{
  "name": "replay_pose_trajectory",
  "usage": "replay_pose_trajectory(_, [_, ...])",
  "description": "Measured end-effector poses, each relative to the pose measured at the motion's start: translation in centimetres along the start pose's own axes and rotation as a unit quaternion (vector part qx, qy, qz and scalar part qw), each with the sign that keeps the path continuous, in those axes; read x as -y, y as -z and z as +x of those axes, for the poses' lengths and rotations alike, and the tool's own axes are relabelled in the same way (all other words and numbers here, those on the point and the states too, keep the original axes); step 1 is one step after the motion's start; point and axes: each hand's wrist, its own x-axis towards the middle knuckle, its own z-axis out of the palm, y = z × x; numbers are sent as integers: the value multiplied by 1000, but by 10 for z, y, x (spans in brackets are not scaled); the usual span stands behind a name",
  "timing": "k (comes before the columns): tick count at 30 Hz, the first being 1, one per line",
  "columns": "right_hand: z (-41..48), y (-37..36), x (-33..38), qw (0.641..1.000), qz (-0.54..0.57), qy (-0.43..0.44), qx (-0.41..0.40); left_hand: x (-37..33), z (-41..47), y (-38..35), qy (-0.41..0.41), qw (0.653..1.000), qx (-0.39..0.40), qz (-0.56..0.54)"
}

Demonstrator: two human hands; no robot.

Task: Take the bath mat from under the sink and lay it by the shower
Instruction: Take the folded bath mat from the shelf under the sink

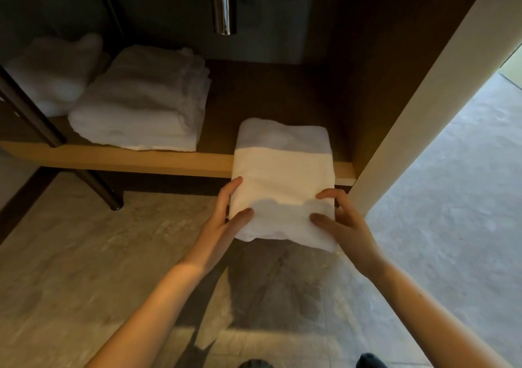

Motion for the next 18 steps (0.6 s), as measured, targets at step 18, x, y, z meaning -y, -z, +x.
replay_pose_trajectory(18, [7,-3,32,994,64,-86,29,-62,19,1,95,995,-34,-21])
